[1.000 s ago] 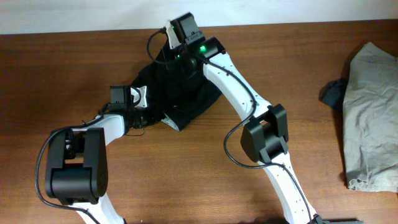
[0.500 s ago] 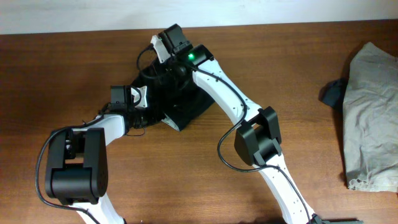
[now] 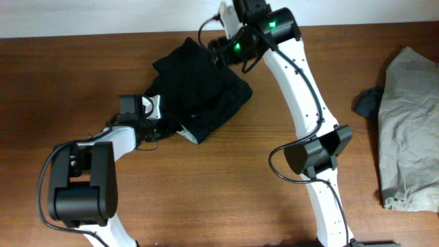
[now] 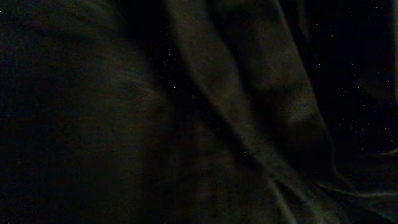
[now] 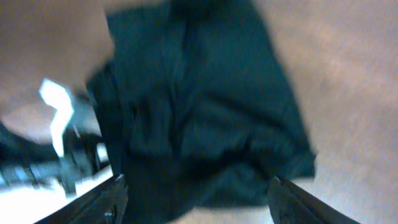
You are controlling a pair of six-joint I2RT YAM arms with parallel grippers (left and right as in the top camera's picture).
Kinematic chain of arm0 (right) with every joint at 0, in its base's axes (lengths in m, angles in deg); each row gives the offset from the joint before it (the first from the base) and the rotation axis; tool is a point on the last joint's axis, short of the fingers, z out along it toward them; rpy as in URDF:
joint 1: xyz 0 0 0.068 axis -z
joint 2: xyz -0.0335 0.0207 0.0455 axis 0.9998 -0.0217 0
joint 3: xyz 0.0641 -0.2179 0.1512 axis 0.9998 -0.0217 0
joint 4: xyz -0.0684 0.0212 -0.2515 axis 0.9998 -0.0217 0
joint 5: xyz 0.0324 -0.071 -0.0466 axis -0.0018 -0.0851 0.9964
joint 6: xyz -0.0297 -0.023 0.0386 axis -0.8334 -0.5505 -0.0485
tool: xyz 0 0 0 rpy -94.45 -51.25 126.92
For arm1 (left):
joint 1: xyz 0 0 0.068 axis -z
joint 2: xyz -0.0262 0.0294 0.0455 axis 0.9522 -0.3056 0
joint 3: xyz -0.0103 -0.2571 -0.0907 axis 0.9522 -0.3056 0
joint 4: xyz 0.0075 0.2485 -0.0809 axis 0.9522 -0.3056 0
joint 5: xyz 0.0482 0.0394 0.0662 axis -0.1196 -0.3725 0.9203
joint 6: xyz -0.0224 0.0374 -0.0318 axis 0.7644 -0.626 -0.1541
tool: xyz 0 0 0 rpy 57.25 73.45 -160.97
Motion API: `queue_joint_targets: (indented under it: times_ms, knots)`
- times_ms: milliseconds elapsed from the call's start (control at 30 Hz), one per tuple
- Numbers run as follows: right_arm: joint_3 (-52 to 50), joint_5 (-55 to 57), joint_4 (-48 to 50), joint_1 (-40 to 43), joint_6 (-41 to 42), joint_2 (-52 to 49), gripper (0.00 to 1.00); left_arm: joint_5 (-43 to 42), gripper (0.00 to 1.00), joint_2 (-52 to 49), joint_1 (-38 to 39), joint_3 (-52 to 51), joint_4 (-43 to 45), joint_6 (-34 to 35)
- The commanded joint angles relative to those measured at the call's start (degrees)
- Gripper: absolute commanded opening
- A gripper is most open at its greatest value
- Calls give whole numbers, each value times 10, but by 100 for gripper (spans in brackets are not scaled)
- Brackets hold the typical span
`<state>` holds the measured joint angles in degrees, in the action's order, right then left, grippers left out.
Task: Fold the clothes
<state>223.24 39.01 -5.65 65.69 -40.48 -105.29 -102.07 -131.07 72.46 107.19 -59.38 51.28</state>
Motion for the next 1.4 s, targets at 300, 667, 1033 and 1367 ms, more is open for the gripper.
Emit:
queue_joint_targets:
  times_ms: [300,667,1033,1367]
  knots:
    - [-197,4,-30,-79,216,-8,75,16,1,27,-26,-5,-2,-3]
    - [-268,0,51,-80,324,-8,7,23,1,27,-25,-5,14,2]
    - [-268,-23,-12,-119,291,-8,4,53,1,27,-17,-5,63,68]
    - [-269,-24,12,-141,292,-8,4,87,1,27,20,-5,65,81]
